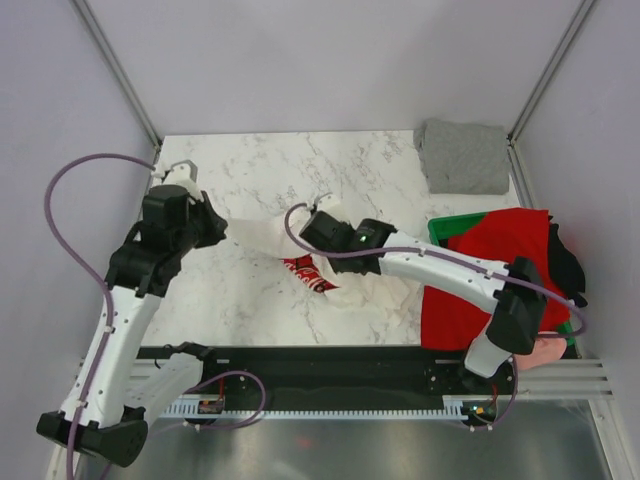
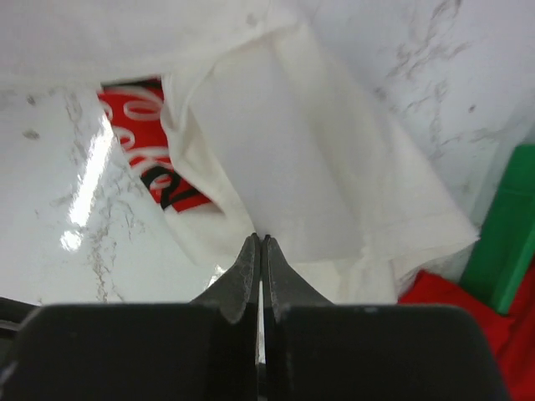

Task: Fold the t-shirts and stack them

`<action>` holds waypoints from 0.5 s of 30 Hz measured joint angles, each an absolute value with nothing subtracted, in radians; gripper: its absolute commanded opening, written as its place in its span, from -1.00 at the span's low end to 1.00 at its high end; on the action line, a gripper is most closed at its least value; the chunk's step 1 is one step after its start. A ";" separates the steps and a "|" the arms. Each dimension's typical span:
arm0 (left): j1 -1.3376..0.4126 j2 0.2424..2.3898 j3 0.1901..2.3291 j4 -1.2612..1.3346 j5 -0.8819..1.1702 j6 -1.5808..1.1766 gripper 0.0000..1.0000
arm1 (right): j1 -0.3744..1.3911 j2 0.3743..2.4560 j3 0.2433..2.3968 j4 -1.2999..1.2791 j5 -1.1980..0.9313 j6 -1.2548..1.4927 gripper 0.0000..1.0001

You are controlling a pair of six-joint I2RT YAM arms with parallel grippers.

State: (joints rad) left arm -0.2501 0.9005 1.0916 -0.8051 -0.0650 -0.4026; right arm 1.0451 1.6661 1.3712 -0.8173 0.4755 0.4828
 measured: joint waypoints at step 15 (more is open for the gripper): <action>-0.276 0.959 2.051 -0.818 -0.111 -0.318 -0.96 | 0.989 1.315 2.244 -1.068 0.743 0.169 -1.00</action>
State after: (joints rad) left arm -0.2756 0.9588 2.0506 -0.8181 -0.1108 -0.3183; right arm 0.9886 1.3151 2.2436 -1.0679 0.7425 0.1688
